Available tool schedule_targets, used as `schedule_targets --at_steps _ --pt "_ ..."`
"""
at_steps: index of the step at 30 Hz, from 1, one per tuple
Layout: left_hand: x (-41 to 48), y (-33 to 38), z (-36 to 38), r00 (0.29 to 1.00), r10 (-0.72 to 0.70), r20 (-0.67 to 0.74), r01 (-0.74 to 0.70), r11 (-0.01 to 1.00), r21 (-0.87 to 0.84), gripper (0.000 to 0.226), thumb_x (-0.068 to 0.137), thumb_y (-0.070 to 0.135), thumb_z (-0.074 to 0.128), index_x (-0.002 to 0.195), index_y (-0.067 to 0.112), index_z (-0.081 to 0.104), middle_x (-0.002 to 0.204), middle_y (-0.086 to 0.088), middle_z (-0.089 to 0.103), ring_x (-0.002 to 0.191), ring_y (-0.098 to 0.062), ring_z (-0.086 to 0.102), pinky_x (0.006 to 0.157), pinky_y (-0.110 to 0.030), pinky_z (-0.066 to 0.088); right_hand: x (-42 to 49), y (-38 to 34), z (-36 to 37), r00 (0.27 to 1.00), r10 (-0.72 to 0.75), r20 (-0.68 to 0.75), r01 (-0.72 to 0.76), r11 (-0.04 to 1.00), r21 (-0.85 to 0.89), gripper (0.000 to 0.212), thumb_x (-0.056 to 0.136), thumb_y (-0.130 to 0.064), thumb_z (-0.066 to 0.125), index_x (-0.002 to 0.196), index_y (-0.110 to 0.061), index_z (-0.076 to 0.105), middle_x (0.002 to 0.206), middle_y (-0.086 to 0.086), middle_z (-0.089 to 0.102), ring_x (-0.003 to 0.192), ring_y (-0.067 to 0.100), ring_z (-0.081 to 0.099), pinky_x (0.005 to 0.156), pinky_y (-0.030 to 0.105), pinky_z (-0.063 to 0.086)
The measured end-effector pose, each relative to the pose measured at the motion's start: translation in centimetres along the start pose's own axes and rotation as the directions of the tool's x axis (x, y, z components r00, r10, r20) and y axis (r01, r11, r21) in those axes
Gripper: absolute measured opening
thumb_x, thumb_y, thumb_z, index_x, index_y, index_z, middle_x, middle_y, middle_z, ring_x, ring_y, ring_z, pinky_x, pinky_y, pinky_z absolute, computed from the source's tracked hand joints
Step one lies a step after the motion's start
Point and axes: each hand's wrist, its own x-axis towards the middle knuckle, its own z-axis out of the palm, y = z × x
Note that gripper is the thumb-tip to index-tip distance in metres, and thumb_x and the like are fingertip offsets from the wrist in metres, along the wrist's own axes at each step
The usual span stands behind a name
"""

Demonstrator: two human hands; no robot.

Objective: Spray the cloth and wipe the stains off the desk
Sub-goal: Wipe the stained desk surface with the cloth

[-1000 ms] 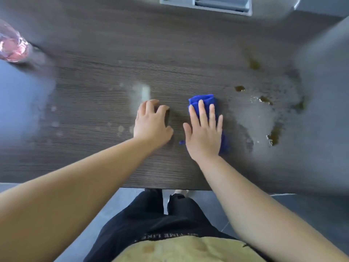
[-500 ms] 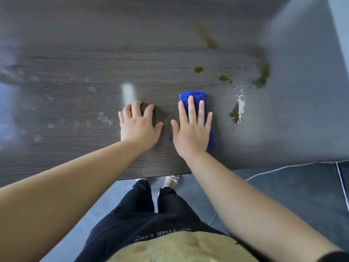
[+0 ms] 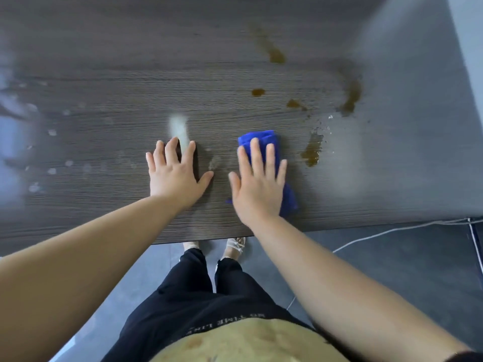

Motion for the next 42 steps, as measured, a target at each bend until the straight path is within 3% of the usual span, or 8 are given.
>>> schedule_targets --at_steps 5,13,20,28,31,36,40,42 --pt "0.2 0.7 -0.9 1.000 0.004 -0.009 -0.005 1.000 -0.024 0.071 0.085 0.055 0.051 0.144 0.022 0.029 0.151 -0.011 0.018 0.140 -0.035 0.008 0.115 -0.047 0.007 -4.7 8.1 -0.4 0.842 -0.536 0.050 0.539 0.840 -0.068 0.049 0.095 -0.037 0.037 0.142 -0.028 0.040 0.152 -0.001 0.034 0.139 0.028 0.030 0.111 0.051 0.023" --pt "1.2 5.2 -2.0 0.967 0.137 0.216 -0.165 0.979 0.119 0.114 0.063 0.078 0.057 0.149 0.030 0.000 0.156 -0.004 -0.003 0.143 -0.031 -0.009 0.116 -0.052 0.004 -1.4 7.0 -0.2 0.991 0.086 -0.102 -0.088 0.996 -0.016 0.056 0.091 -0.043 0.033 0.141 -0.020 0.044 0.150 0.007 0.037 0.137 0.037 0.033 0.108 0.058 0.025" --pt "1.8 5.7 -1.8 0.947 0.087 0.310 -0.165 0.958 0.236 0.121 0.060 0.081 0.057 0.147 0.032 -0.011 0.156 -0.001 -0.012 0.143 -0.031 -0.010 0.110 -0.063 0.014 -4.5 12.8 -0.8 0.845 -0.533 0.046 0.535 0.843 -0.058 0.049 0.094 -0.041 0.036 0.142 -0.030 0.041 0.152 -0.002 0.034 0.139 0.027 0.030 0.109 0.053 0.027" --pt "2.0 6.1 -2.1 0.941 0.055 0.335 -0.137 0.965 0.225 0.123 0.058 0.078 0.063 0.148 0.032 -0.007 0.155 -0.002 -0.012 0.143 -0.033 -0.011 0.110 -0.064 0.013 2.5 10.0 -1.2 0.931 0.361 -0.043 -0.360 0.932 0.030 0.057 0.097 -0.047 0.025 0.149 -0.025 0.025 0.159 0.003 0.013 0.146 0.031 0.008 0.113 0.056 0.007" --pt "2.0 6.1 -2.0 0.944 0.053 0.326 -0.133 0.965 0.226 0.123 0.057 0.078 0.064 0.148 0.032 -0.006 0.156 -0.001 -0.012 0.143 -0.032 -0.010 0.110 -0.064 0.013 0.2 7.2 -0.4 0.997 -0.031 -0.076 0.028 0.999 -0.034 0.057 0.094 -0.045 0.030 0.145 -0.021 0.037 0.155 0.007 0.028 0.142 0.035 0.023 0.110 0.059 0.019" --pt "1.9 5.9 -1.9 0.948 0.073 0.310 -0.142 0.968 0.206 0.122 0.057 0.078 0.063 0.148 0.033 -0.004 0.156 -0.001 -0.009 0.143 -0.032 -0.009 0.109 -0.064 0.013 -2.6 16.2 -1.4 0.770 -0.637 0.032 0.635 0.763 -0.117 0.050 0.093 -0.043 0.039 0.141 -0.031 0.036 0.150 -0.001 0.037 0.138 0.027 0.030 0.109 0.052 0.024" --pt "1.9 6.0 -2.1 0.947 0.076 0.313 -0.145 0.968 0.204 0.121 0.058 0.078 0.063 0.148 0.033 -0.005 0.156 -0.002 -0.009 0.143 -0.033 -0.008 0.109 -0.065 0.013 0.6 17.8 -1.8 0.993 -0.094 -0.069 0.090 0.994 -0.058 0.052 0.093 -0.042 0.031 0.142 -0.026 0.040 0.151 0.004 0.037 0.138 0.034 0.032 0.104 0.061 0.031" --pt "1.9 6.1 -2.1 0.946 0.071 0.317 -0.145 0.966 0.214 0.122 0.058 0.078 0.063 0.148 0.033 -0.005 0.156 -0.002 -0.009 0.143 -0.033 -0.009 0.109 -0.065 0.013 2.1 13.2 -1.5 0.947 0.302 -0.106 -0.298 0.953 0.051 0.059 0.092 -0.047 0.024 0.144 -0.024 0.039 0.155 0.005 0.027 0.143 0.033 0.022 0.110 0.059 0.019"
